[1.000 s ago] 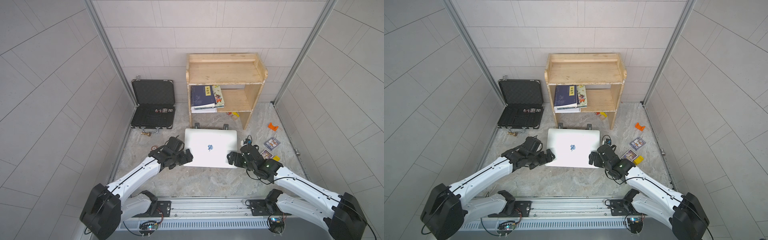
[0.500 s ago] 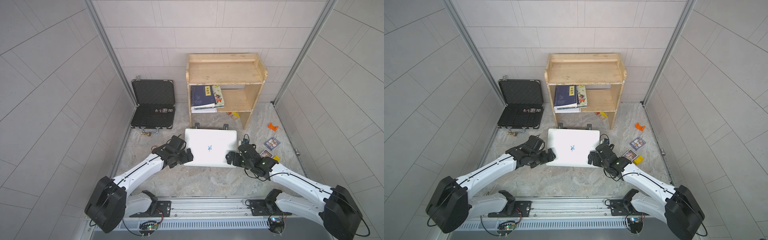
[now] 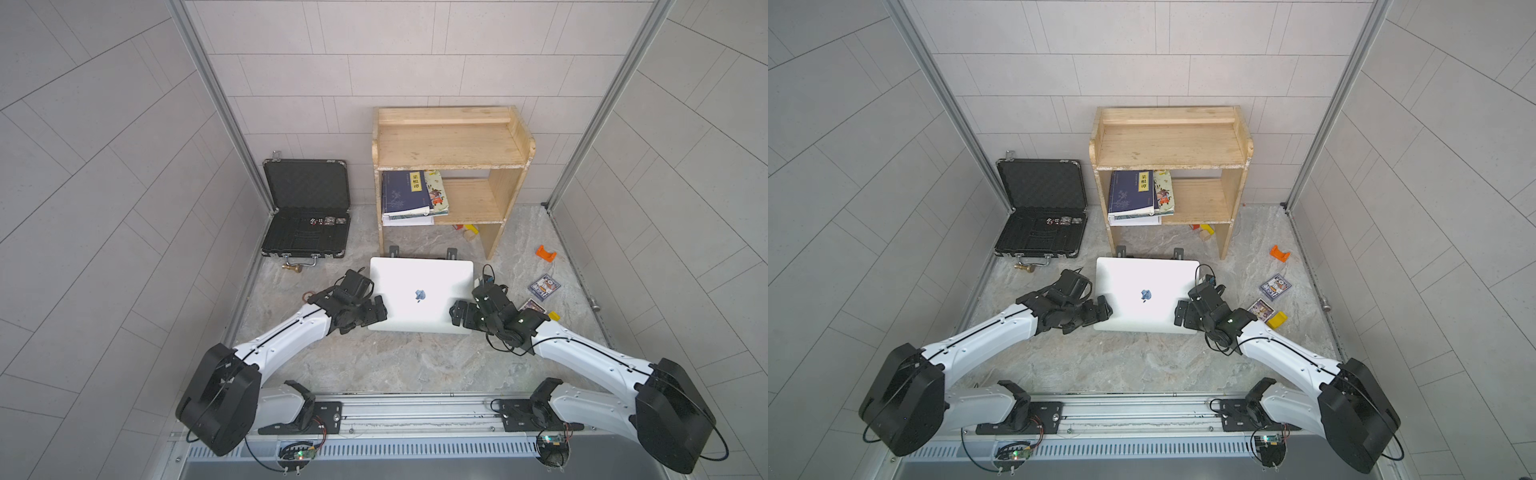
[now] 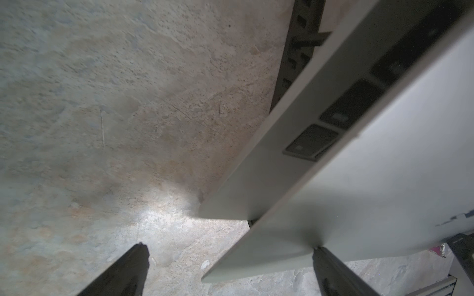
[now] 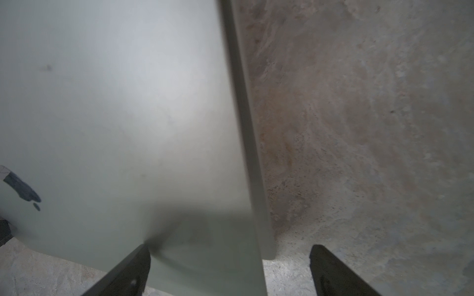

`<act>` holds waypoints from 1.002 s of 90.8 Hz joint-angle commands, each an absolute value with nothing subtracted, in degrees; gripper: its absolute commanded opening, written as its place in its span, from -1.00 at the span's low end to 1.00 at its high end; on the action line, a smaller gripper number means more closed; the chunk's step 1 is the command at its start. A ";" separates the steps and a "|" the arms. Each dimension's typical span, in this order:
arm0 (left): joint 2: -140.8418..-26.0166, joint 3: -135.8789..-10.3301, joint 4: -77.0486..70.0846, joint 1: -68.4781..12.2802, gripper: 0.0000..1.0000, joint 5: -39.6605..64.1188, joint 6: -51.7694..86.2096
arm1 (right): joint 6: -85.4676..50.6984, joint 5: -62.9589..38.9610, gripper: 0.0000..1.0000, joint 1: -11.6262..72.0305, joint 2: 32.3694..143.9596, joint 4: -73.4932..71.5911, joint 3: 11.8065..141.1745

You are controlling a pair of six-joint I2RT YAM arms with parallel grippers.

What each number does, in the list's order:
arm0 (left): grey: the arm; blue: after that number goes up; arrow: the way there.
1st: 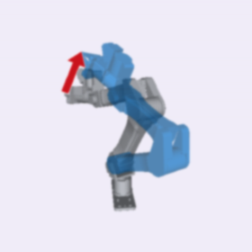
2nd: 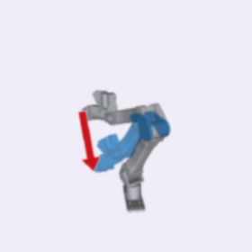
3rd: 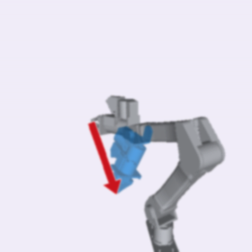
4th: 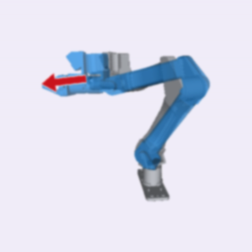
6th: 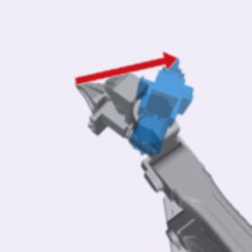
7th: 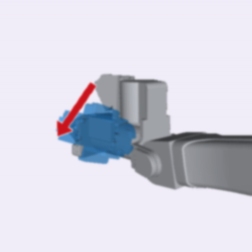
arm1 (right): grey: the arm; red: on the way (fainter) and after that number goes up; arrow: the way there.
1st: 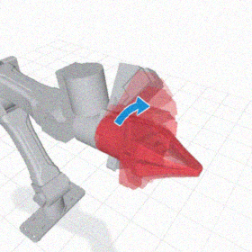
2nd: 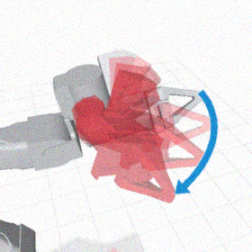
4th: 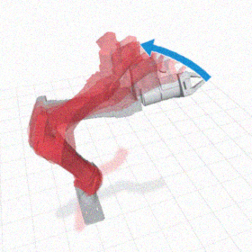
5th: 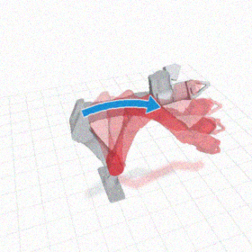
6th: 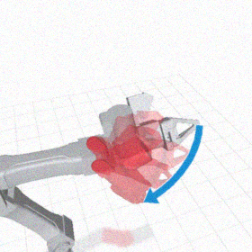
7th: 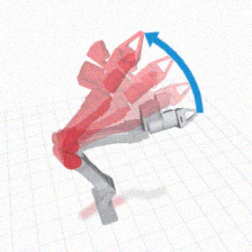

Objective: Close the laptop lid and set it aside
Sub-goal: Close the lid of the laptop.

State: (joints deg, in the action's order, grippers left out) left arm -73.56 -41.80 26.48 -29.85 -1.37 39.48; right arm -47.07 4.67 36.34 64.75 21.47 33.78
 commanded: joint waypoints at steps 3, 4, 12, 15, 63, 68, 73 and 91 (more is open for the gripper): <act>-75.34 -44.62 25.92 -29.15 1.00 -3.03 37.64 | -46.08 4.56 1.00 35.70 65.81 20.24 35.43; -75.46 -44.81 25.97 -29.12 1.00 -3.05 37.58 | -46.07 4.52 1.00 35.65 65.91 20.23 35.42; -76.32 -45.92 25.99 -29.05 1.00 -3.33 37.19 | -45.76 4.08 1.00 35.34 66.75 19.91 35.48; -76.52 -46.20 25.95 -29.01 1.00 -3.46 36.98 | -45.71 3.97 1.00 35.20 67.05 19.64 35.44; -80.09 -49.92 21.72 -28.96 1.00 -5.17 34.43 | -44.32 1.12 1.00 34.97 71.85 19.29 41.99; -80.35 -50.28 21.40 -28.98 1.00 -5.34 34.24 | -44.01 1.14 1.00 34.99 71.82 19.68 42.63; -80.59 -50.75 20.92 -29.00 1.00 -5.32 34.04 | -43.70 1.07 1.00 35.00 71.85 20.07 43.30; -80.95 -52.88 19.55 -29.09 1.00 -3.26 33.15 | -42.42 0.42 1.00 35.03 71.64 20.68 45.39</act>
